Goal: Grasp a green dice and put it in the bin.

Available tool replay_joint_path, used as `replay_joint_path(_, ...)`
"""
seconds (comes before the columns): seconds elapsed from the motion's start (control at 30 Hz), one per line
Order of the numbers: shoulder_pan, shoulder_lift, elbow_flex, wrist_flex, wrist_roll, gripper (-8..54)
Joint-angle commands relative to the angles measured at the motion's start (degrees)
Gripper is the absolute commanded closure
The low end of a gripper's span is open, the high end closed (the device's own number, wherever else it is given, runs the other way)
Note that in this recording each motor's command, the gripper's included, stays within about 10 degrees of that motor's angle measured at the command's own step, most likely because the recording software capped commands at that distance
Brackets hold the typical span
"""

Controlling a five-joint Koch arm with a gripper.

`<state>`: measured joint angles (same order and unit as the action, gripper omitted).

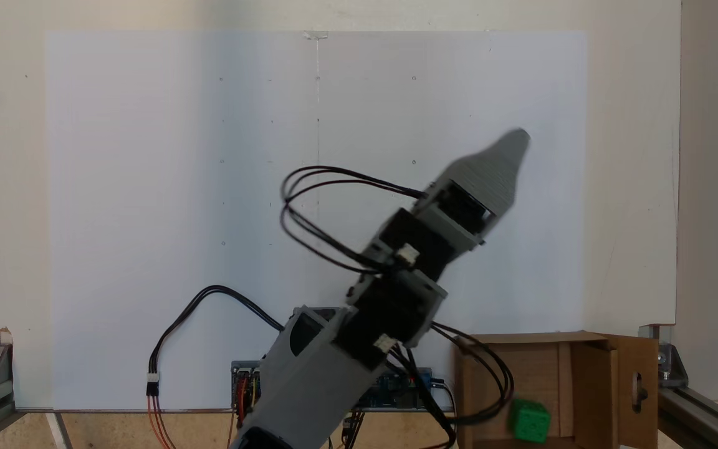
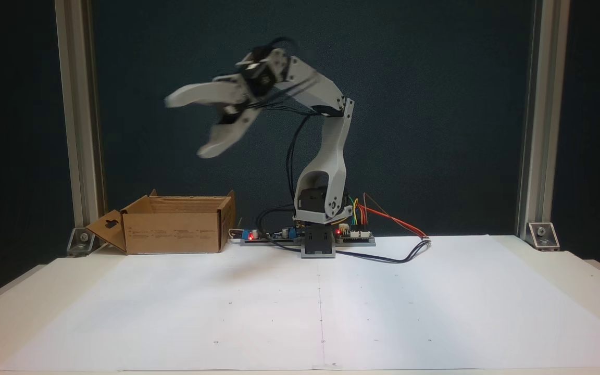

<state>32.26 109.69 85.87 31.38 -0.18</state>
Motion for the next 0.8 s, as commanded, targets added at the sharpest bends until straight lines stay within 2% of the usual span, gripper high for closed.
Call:
replay_joint_path(0.0,-8.0,2.0,-3.4,-2.5,2.1,1.4)
replay_joint_path(0.17,-23.6,4.7,-1.1,-2.5,2.2,1.4)
replay_joint_path(0.33,-33.4,9.9,8.9,-4.6,2.5,1.1)
replay_joint_path(0.77,-35.2,25.2,40.1,-37.8,2.2,0.1)
